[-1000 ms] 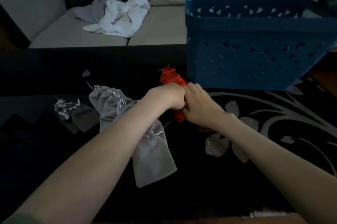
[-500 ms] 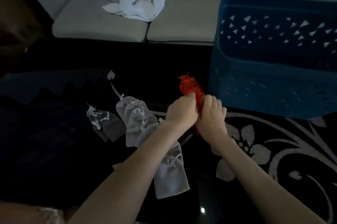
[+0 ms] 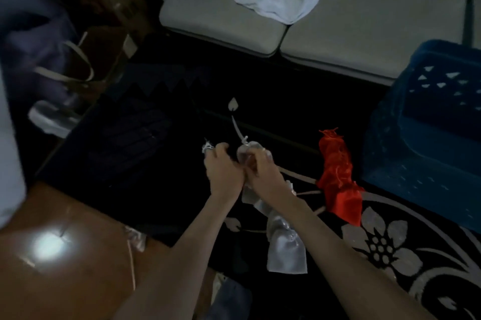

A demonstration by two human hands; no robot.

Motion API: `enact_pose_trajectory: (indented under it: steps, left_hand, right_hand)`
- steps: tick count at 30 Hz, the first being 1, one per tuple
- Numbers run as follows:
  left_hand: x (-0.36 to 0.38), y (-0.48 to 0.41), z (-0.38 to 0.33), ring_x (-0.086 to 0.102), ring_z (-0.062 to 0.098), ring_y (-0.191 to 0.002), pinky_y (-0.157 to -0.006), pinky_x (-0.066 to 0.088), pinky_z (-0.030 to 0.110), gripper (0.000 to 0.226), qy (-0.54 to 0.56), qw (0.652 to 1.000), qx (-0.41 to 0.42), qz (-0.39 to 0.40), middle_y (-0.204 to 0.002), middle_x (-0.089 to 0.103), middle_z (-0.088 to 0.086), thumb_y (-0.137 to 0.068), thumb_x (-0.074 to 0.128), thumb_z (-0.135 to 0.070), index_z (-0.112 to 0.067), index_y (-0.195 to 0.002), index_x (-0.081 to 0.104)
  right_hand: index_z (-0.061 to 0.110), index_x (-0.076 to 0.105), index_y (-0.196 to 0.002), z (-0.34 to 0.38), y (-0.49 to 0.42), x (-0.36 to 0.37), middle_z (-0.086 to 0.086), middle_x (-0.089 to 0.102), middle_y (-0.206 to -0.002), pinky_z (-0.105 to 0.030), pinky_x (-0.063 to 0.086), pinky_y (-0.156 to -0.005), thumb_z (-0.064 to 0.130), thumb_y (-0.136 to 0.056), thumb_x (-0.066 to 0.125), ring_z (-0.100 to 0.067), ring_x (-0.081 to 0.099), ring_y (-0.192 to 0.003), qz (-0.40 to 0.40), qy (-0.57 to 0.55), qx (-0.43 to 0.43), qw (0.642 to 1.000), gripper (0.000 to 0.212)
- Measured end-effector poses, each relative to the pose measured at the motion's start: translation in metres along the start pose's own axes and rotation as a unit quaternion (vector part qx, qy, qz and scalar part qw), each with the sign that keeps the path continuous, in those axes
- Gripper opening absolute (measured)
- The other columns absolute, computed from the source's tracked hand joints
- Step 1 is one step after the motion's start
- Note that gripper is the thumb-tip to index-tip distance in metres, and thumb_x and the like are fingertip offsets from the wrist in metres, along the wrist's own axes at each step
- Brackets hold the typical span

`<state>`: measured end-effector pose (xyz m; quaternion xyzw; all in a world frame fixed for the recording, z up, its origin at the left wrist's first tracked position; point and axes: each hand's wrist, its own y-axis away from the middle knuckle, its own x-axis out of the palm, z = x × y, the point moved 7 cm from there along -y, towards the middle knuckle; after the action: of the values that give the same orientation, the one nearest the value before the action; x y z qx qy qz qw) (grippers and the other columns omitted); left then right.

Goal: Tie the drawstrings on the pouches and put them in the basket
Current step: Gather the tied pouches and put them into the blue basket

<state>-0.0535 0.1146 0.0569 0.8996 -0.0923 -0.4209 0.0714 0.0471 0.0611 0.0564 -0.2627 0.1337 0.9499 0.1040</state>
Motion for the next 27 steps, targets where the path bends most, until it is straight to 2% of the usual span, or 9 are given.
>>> enact_pose_trajectory:
  steps: [4,6,9,11,14,17,19,24,27]
  left_hand:
    - [-0.011,-0.018,0.076,0.042,0.032,-0.117,-0.088,0.043,0.036,0.042,0.068,0.978,-0.193,0.041,-0.136,0.035,0.016,-0.095,0.048,-0.011,-0.006,-0.134,0.033]
    - [-0.006,-0.015,0.097,0.056,0.021,-0.094,-0.073,0.050,0.031,0.038,0.121,0.963,-0.229,0.075,-0.117,0.051,0.009,-0.096,0.049,-0.011,-0.007,-0.132,0.037]
    - [0.000,-0.015,0.100,0.052,0.009,-0.060,-0.052,0.042,0.024,0.025,0.100,0.968,-0.201,0.115,-0.079,0.056,-0.002,-0.096,0.051,-0.022,-0.007,-0.116,0.053]
    - [0.002,-0.015,0.099,0.053,0.008,-0.064,-0.060,0.044,0.028,0.019,0.109,0.966,-0.195,0.127,-0.080,0.058,-0.004,-0.095,0.053,-0.024,-0.010,-0.108,0.058]
    - [0.003,-0.019,0.103,0.059,0.018,-0.072,-0.069,0.048,0.037,0.012,0.129,0.961,-0.208,0.131,-0.080,0.062,0.001,-0.093,0.054,-0.020,-0.012,-0.095,0.063]
    - [0.003,-0.021,0.107,0.063,0.025,-0.082,-0.080,0.051,0.043,0.011,0.130,0.961,-0.199,0.144,-0.080,0.064,0.003,-0.091,0.057,-0.019,-0.020,-0.083,0.064]
    - [0.002,-0.023,0.105,0.063,0.023,-0.082,-0.079,0.050,0.040,0.013,0.144,0.960,-0.184,0.157,-0.079,0.064,0.001,-0.091,0.058,-0.018,-0.022,-0.081,0.065]
    - [0.008,-0.022,0.101,0.057,0.020,-0.072,-0.068,0.042,0.036,0.016,0.172,0.951,-0.172,0.193,-0.070,0.061,0.000,-0.086,0.058,-0.012,-0.020,-0.075,0.066]
    - [0.009,-0.021,0.100,0.059,0.021,-0.072,-0.069,0.045,0.039,0.016,0.181,0.945,-0.181,0.202,-0.073,0.063,0.001,-0.086,0.057,-0.015,-0.023,-0.074,0.065]
  right_hand:
    - [0.007,0.026,-0.140,-0.010,-0.023,0.054,-0.016,0.040,-0.135,-0.031,0.038,-0.088,0.018,-0.092,0.056,-0.030,0.041,-0.125,0.073,0.057,0.100,0.991,0.058]
    - [0.005,0.014,-0.146,-0.015,-0.028,0.062,-0.019,0.026,-0.146,-0.039,0.033,-0.103,0.020,-0.094,0.053,-0.032,0.025,-0.137,0.074,0.152,0.129,0.977,0.067]
    - [0.003,0.028,-0.140,-0.019,-0.035,0.067,-0.017,0.031,-0.143,-0.038,0.033,-0.104,0.015,-0.094,0.051,-0.031,0.026,-0.134,0.045,0.197,0.138,0.970,0.053]
    - [0.005,0.045,-0.122,-0.020,-0.037,0.067,-0.013,0.042,-0.132,-0.037,0.036,-0.095,0.010,-0.091,0.051,-0.029,0.034,-0.125,0.022,0.169,0.126,0.977,0.032]
    - [0.005,0.054,-0.102,-0.018,-0.039,0.065,-0.009,0.050,-0.113,-0.025,0.031,-0.083,0.006,-0.087,0.056,-0.025,0.040,-0.112,0.022,0.104,0.084,0.991,0.016]
    - [0.004,0.060,-0.104,-0.016,-0.039,0.070,-0.003,0.046,-0.113,-0.014,0.022,-0.085,0.004,-0.087,0.059,-0.016,0.031,-0.108,0.061,0.076,0.035,0.995,0.016]
    - [0.004,0.060,-0.102,-0.014,-0.040,0.072,0.002,0.043,-0.112,-0.012,0.022,-0.085,0.002,-0.087,0.060,-0.012,0.029,-0.106,0.066,0.058,0.036,0.995,0.015]
    - [0.009,0.046,-0.099,-0.022,-0.042,0.071,-0.009,0.051,-0.095,-0.025,0.036,-0.064,0.002,-0.083,0.058,-0.020,0.050,-0.084,0.059,-0.007,0.126,0.990,0.021]
    - [0.009,0.041,-0.112,-0.020,-0.042,0.067,0.000,0.054,-0.091,-0.014,0.041,-0.064,-0.004,-0.083,0.056,-0.015,0.055,-0.084,0.060,-0.045,0.138,0.988,0.035]
